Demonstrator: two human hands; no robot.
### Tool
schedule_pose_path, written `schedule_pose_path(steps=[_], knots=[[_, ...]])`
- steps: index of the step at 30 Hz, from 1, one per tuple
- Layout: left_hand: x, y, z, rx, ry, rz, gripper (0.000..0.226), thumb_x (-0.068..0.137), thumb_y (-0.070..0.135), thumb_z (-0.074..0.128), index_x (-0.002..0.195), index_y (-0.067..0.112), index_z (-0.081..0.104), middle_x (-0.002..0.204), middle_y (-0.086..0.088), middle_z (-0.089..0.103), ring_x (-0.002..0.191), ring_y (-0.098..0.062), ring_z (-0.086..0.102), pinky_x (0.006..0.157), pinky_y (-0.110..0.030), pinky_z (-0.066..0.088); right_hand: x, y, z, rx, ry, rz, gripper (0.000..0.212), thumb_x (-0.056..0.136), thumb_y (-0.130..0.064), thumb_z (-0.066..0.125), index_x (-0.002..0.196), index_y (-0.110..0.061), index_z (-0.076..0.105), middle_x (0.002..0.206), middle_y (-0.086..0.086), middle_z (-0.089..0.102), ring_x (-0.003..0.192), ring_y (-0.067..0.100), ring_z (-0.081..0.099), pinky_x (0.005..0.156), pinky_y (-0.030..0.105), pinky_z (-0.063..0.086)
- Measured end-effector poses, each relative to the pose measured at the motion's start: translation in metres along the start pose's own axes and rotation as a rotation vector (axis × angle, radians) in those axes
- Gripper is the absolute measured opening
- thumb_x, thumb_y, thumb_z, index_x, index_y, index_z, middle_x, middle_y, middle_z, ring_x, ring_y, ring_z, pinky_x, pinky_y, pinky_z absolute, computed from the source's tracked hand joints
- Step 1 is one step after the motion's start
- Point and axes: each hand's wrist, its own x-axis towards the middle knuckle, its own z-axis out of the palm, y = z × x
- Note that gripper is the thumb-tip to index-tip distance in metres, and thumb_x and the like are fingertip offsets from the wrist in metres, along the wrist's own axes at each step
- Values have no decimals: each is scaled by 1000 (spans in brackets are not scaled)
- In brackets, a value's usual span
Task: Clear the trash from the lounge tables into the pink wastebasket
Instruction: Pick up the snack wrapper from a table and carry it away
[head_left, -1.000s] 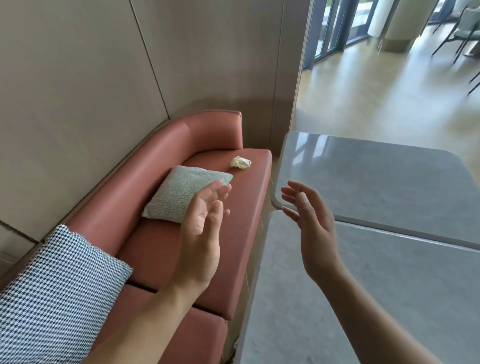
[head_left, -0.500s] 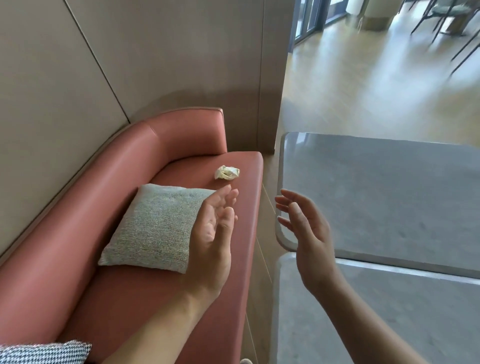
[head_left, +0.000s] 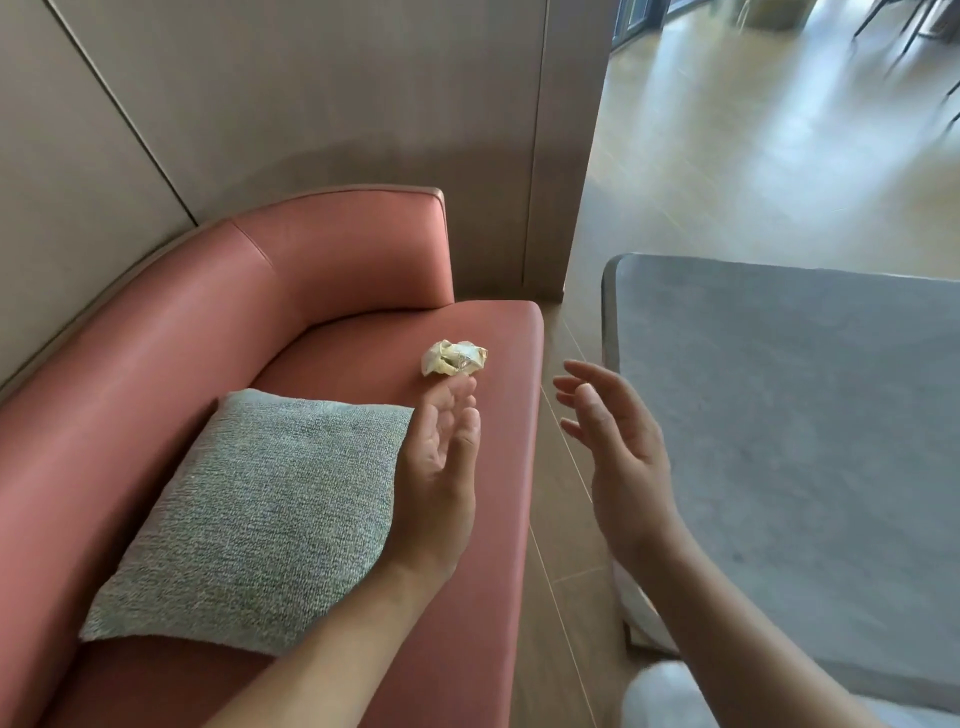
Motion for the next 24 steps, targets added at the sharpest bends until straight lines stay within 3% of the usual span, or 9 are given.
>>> schedule_pose_path(steps=[4,11,14,16,18,19,21,24], knots=[[46,-43,-1,31,16,3,32,99,34,50,129,29,60,137,15,65,132,-5,60,117,-49,46,44,40,-1,-30,18,-11,32,98,-41,54,124,-29,67,115,-15,74,116,10,69,102,36,57],[100,-116,5,58,43,-9,40,99,36,49,135,21,59,142,8,63,133,-9,60,119,-52,44,88,98,4,-43,14,-15,33,99,-46,56,127,-32,67,120,-15,73,120,10,68,103,34,57],[117,-144,7,91,22,-12,39,100,37,49,135,24,59,141,9,63,130,-8,62,116,-44,48,97,112,5,-10,31,-25,43,96,-51,57,131,-27,66,121,-12,73,122,12,68,102,31,57],[132,-165,7,135,-8,-19,35,99,37,51,132,30,59,139,9,63,123,-1,63,107,-30,51,101,120,6,-11,28,-14,38,100,-46,57,132,-27,65,123,-12,73,124,12,67,104,34,57],[150,-188,8,231,-42,-22,31,101,34,54,130,29,59,136,9,59,114,4,62,98,-20,50,100,127,2,7,31,0,33,102,-43,55,130,-31,66,125,-11,73,125,13,67,105,40,55],[162,-203,7,317,-52,-31,30,103,30,57,133,24,61,138,7,55,116,-1,62,99,-23,51,100,131,1,24,35,5,32,101,-46,56,128,-32,67,126,-9,73,125,15,67,105,42,54],[187,-234,6,558,-107,-65,34,105,19,62,139,12,63,148,-4,46,129,-20,58,113,-39,47,98,135,-1,57,35,15,37,95,-52,56,125,-34,68,126,-4,74,126,17,67,103,43,52],[221,-265,4,881,-255,-91,41,103,20,64,143,11,62,164,-10,27,147,-27,40,121,-31,32,96,137,-2,78,-2,8,40,92,-53,54,125,-35,69,126,-3,74,128,18,66,103,44,51]])
